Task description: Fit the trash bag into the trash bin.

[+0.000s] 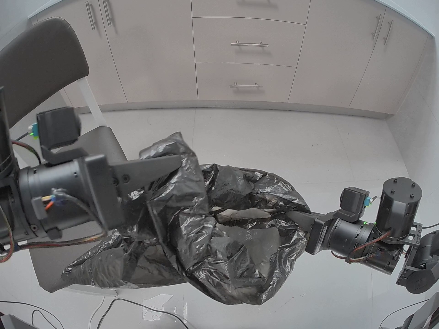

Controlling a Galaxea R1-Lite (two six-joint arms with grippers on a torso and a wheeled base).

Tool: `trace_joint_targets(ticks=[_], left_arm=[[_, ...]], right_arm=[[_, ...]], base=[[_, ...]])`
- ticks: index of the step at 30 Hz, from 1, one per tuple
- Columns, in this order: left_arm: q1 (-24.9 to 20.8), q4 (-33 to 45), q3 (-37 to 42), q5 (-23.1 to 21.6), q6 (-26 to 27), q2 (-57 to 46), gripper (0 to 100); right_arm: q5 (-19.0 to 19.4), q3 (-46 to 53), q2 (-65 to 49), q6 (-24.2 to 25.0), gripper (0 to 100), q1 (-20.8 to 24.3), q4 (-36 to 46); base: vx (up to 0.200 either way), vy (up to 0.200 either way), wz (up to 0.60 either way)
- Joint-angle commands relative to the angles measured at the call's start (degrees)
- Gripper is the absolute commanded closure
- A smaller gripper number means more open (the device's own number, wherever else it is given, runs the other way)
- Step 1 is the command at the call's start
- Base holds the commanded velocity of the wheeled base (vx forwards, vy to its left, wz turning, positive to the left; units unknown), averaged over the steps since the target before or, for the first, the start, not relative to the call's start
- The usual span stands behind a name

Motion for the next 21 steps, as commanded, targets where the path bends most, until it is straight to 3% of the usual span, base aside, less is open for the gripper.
trace_joint_targets(ticks=[1,3,6,13,21], left_arm=[[-7.68,-4.25,-2.5,9.33,2.87,9.03,100],[-9.88,-5.83,-2.68,14.6,4.71,11.14,100],[-11.63,-8.82,-2.76,16.36,4.45,12.9,100],[-12.86,-8.99,-3.82,16.09,3.4,13.95,100],[-12.86,-8.64,-7.42,12.58,3.13,16.5,100]], right_arm=[[-4.26,0.96,-5.06,-1.75,100,-0.12,0.35],[-6.81,0.61,-5.06,-3.42,100,-0.12,0.79],[-10.41,0.43,-5.24,-4.91,100,0.41,1.41],[-11.64,0.43,-6.65,-7.11,100,0.5,1.5],[-11.9,0.17,-9.55,-7.81,100,0.32,4.4]], base=[[0.0,0.0,0.0],[0.0,0.0,0.0],[0.0,0.0,0.0],[0.0,0.0,0.0],[0.0,0.0,0.0]])
